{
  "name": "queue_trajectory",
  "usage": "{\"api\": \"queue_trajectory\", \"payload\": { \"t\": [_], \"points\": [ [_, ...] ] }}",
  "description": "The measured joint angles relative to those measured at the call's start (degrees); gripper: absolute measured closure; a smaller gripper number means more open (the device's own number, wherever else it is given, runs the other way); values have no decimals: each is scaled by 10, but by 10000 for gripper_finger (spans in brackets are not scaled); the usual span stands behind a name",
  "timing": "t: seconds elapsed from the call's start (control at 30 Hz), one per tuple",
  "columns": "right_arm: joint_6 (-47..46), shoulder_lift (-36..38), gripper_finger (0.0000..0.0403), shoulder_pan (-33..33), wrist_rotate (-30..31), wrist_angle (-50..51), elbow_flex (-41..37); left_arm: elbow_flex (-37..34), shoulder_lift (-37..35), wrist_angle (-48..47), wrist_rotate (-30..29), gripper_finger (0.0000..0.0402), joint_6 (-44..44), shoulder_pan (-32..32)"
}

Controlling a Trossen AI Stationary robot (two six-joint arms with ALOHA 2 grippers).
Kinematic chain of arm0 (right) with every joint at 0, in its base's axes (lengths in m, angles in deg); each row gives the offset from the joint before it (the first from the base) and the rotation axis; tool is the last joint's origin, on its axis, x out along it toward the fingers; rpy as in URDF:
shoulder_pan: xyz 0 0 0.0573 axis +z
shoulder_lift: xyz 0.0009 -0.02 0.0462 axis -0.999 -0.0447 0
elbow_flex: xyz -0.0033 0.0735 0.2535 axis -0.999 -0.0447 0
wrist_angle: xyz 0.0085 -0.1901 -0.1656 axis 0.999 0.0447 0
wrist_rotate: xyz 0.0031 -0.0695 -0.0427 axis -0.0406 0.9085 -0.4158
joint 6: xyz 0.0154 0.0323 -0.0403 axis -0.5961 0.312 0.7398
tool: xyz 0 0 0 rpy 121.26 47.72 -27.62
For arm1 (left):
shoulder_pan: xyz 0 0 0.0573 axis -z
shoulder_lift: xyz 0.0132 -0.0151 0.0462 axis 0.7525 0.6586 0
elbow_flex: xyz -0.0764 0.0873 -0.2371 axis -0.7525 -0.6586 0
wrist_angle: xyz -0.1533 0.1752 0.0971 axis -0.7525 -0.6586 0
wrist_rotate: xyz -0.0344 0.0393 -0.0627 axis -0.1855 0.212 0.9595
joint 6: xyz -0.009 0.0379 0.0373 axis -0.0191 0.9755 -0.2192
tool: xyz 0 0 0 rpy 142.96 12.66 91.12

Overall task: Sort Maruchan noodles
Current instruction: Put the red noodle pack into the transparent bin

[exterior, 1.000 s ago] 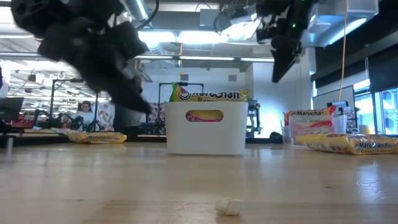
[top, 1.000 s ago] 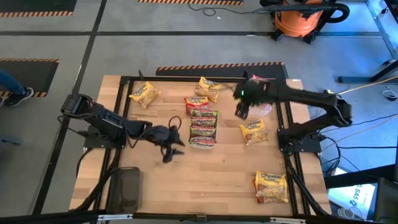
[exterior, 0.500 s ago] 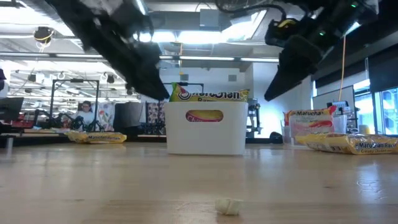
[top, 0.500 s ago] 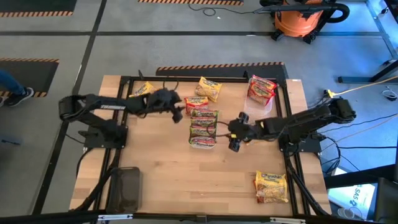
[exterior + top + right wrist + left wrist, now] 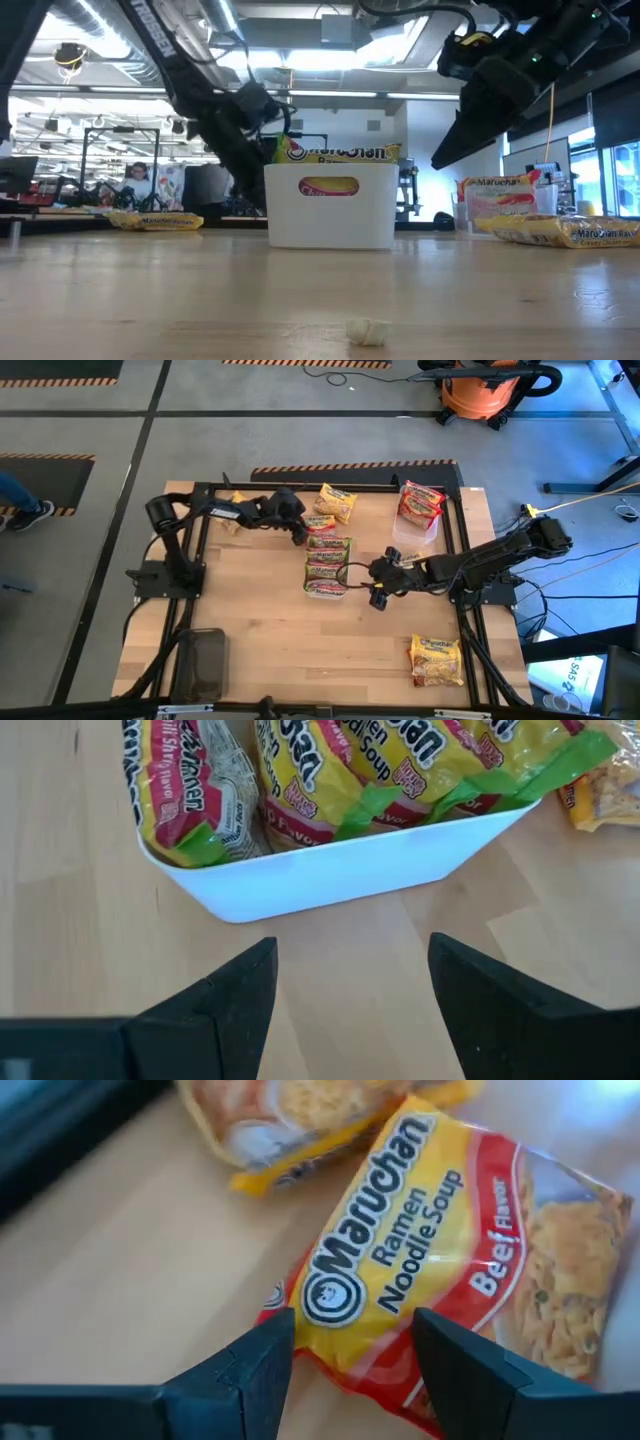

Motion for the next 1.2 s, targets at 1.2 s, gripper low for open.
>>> {"api": "queue_trajectory", "payload": {
  "t": [1.2],
  "points": [
    [-29, 0, 164, -2, -31, -36, 0, 3, -136, -501, -51, 202, -185, 331]
  ]
}}
